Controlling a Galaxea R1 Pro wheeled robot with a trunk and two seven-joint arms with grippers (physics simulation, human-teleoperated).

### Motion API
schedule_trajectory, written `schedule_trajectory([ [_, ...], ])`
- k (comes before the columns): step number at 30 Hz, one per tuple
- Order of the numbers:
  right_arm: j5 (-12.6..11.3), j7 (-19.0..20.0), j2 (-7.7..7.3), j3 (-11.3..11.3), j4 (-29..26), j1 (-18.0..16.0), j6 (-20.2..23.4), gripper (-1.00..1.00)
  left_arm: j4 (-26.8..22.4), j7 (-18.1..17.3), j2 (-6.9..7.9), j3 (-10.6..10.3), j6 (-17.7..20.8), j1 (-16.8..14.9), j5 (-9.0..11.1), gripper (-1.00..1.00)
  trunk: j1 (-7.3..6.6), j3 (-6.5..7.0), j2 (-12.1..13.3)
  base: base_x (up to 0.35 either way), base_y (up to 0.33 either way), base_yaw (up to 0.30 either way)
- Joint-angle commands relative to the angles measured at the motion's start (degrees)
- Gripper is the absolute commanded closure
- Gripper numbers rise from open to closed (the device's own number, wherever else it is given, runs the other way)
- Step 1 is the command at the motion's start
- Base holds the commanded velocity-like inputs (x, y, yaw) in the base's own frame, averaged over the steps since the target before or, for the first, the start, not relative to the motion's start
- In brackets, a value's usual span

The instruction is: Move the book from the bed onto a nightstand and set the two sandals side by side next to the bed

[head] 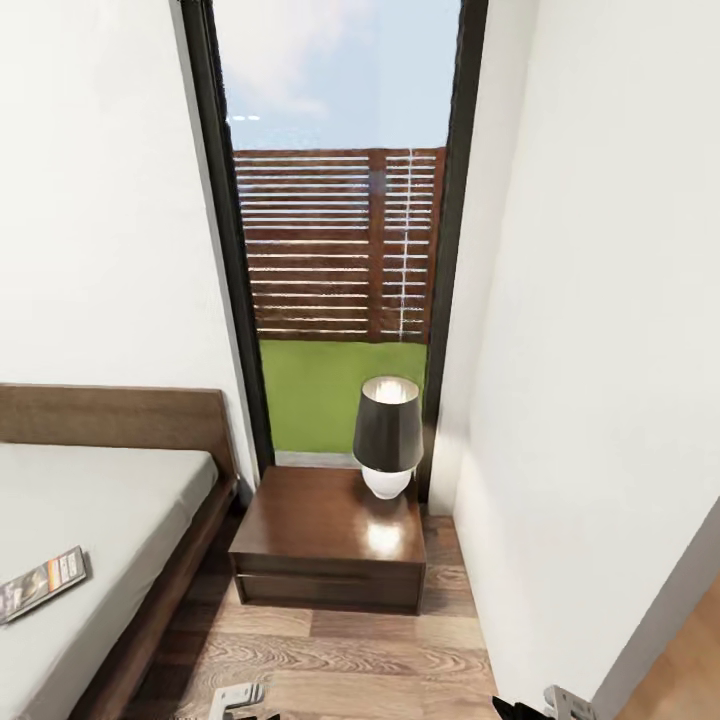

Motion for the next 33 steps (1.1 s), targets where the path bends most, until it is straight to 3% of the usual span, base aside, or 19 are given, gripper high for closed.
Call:
schedule_trajectory([
  [1,-0.55,0.24,-0.03,0.18,0.08,-0.05,-0.13,-1.0,0.08,-0.14,0.0,0.48,-0.26,-0.06,-0.61,-1.0,0.01,-0.08,-0.05,0.006,0.0,0.268],
  [7,-0.55,0.24,-0.03,0.18,0.08,-0.07,-0.13,-1.0,0.07,-0.14,0.0,0.49,-0.26,-0.06,-0.61,-1.0,0.01,-0.08,-0.05,0.081,0.107,0.167],
  [33,-0.55,0.24,-0.03,0.17,0.12,-0.06,-0.13,-1.0,0.07,-0.14,0.0,0.49,-0.26,-0.06,-0.61,-1.0,0.01,-0.08,-0.05,0.241,0.207,0.004],
])
